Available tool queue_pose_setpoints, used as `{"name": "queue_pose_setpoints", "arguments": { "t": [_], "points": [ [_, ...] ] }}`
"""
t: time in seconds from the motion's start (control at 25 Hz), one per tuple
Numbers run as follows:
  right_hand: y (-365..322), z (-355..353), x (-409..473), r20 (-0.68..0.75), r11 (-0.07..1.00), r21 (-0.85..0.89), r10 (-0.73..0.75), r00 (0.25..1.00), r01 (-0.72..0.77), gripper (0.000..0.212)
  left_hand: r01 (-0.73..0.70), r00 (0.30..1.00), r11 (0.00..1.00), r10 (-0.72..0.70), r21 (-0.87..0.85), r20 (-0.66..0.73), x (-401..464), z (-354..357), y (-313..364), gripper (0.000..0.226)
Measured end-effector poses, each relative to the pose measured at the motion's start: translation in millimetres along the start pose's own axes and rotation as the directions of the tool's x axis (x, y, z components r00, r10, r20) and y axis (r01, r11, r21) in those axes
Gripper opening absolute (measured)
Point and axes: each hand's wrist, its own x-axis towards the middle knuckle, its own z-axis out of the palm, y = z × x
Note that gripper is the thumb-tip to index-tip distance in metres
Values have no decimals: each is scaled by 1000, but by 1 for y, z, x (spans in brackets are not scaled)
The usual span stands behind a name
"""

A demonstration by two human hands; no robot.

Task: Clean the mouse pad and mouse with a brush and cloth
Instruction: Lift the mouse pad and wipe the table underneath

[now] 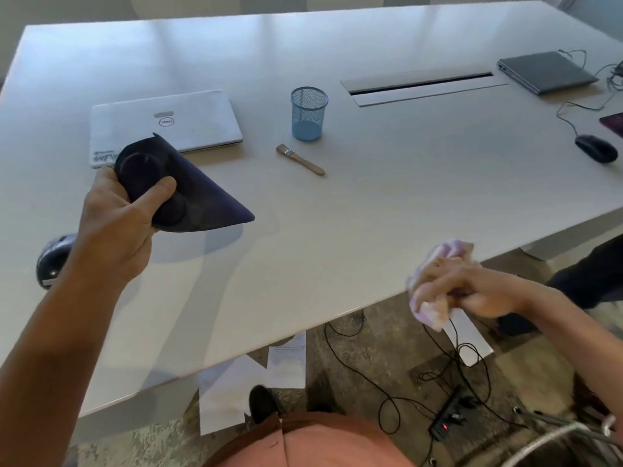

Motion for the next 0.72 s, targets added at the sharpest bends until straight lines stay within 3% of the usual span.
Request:
{"name": "queue_pose_setpoints", "arguments": {
  "t": [0.12,0.2,0.32,0.44,0.52,0.64,0.72],
  "points": [
    [44,31,-48,183,924,-256,335,924,-284,53,-1,1000,1000,2,-6,13,7,-1,0,57],
    [46,34,-72,216,890,-138,456,863,-435,58,-4,1000,1000,4,-9,17,12,-5,0,55],
    [11,1,-74,138,859,140,476,869,-493,61,-4,1000,1000,4,-15,10,20,-12,2,49],
    [-45,-55,-48,6,918,234,327,945,-320,40,-12,1000,1000,12,-29,5,28,-19,8,40],
    [-83,-87,-10,-113,961,232,182,977,-153,37,-15,1000,999,15,-28,-10,32,-26,9,35],
    [-125,-108,81,-382,953,283,6,924,111,32,-15,999,999,14,-37,-38,34,-36,9,35],
    [-155,-107,159,-492,900,382,7,870,208,26,-18,999,999,16,-41,-52,34,-44,9,40]
  ]
}}
